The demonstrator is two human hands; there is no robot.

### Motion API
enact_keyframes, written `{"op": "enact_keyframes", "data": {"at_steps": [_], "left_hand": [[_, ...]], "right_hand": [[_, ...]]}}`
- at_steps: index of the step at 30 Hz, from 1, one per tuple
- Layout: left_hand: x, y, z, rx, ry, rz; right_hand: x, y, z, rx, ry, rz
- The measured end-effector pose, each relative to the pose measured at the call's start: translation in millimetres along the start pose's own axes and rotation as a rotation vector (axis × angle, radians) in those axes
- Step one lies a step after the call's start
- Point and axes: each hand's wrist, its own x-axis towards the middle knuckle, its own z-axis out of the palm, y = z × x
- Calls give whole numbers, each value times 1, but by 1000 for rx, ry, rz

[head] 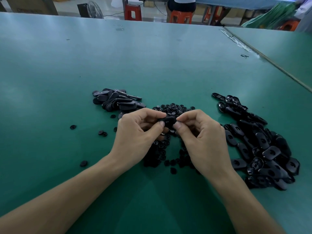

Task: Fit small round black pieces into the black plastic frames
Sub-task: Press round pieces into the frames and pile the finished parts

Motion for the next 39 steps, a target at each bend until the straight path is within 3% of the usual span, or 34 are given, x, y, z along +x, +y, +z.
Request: {"op": "enact_keyframes", "data": {"at_steps": [10, 30, 39], "left_hand": [[-2, 2, -1, 104, -44, 25], [1, 4, 1, 67, -61, 41], [1, 5, 1, 73, -62, 76]], "right_hand": [[-1, -4, 1, 106, -11, 25], [0, 6, 8, 281, -11, 149], [-4, 2, 12, 217, 33, 113]]}}
